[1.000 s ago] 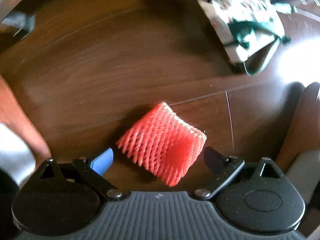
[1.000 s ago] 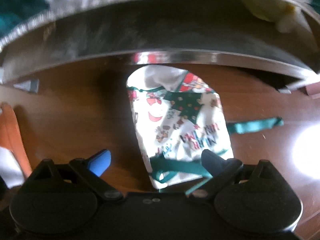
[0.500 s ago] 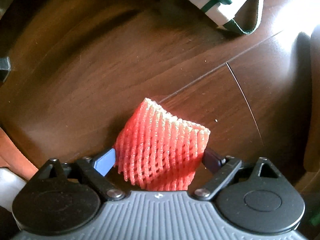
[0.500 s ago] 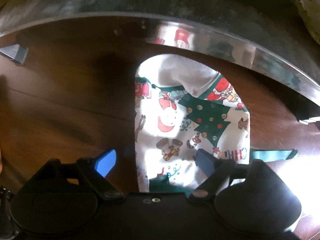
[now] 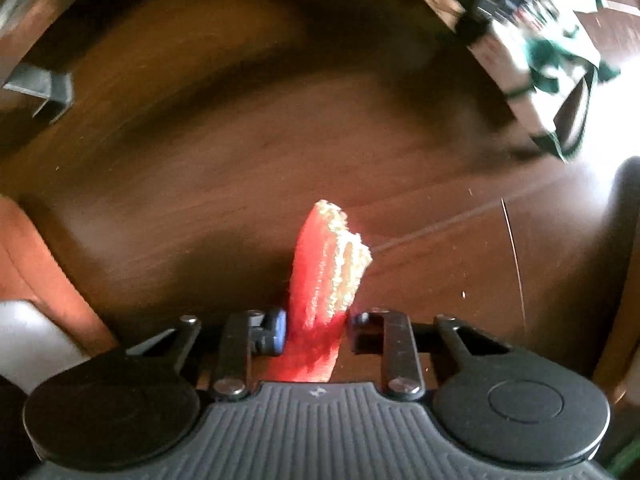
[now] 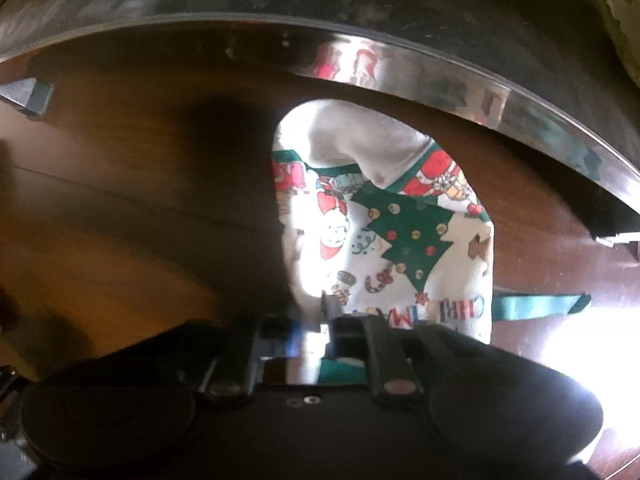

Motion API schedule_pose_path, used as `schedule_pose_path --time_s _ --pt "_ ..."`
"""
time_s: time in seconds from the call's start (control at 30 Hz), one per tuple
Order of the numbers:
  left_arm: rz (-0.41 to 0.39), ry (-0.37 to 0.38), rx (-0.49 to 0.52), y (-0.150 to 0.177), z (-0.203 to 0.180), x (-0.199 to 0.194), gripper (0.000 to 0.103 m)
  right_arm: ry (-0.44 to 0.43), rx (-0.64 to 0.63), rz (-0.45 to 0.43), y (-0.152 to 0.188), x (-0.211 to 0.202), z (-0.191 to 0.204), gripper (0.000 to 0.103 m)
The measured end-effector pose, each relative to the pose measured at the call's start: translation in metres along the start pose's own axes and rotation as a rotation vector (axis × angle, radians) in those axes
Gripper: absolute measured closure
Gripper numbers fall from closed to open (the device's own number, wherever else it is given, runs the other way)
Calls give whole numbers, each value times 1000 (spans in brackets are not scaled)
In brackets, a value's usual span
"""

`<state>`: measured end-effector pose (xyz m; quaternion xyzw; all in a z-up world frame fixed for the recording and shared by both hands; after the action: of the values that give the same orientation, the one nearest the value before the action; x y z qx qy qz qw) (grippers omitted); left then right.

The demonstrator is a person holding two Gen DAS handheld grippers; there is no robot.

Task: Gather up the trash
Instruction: 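Close left tool on red mesh sleeve while right tool grasps Christmas-print cloth bag, then lift mesh sleeve and cloth bag in both tools up over the wastebasket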

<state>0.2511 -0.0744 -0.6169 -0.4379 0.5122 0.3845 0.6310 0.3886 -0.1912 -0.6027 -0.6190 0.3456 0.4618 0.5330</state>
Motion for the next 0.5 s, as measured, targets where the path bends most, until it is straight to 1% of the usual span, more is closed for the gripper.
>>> schedule_pose_path --time_s 0.1,0.2,0.33,0.43,0.5 --pt "-11 2 -39 -9 4 -9 78 -7 4 3 -1 -14 1 96" --pt "-32 6 -70 -19 6 -24 78 -10 65 -4 0 -36 -2 96" --pt "-72 18 -133 -35 16 -54 78 -2 139 -4 6 -69 -9 97" --pt "-104 29 -203 -43 24 -81 78 6 155 -20 9 -97 -8 97" --pt "-136 37 -235 -48 31 -103 78 -11 179 -36 8 -118 -7 97"
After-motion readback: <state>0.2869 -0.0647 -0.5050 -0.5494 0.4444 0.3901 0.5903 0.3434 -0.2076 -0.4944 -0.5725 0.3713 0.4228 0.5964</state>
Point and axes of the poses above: each gripper's, at about its wrist camera, not at the fingertips, and x roughly the way its jaws point, z to its left, y to its underside, the point moved 7 cm from there along x, roughly the way its jaws point, and after that the axes turned 13 degrees about -z, right-handed, at the moved point
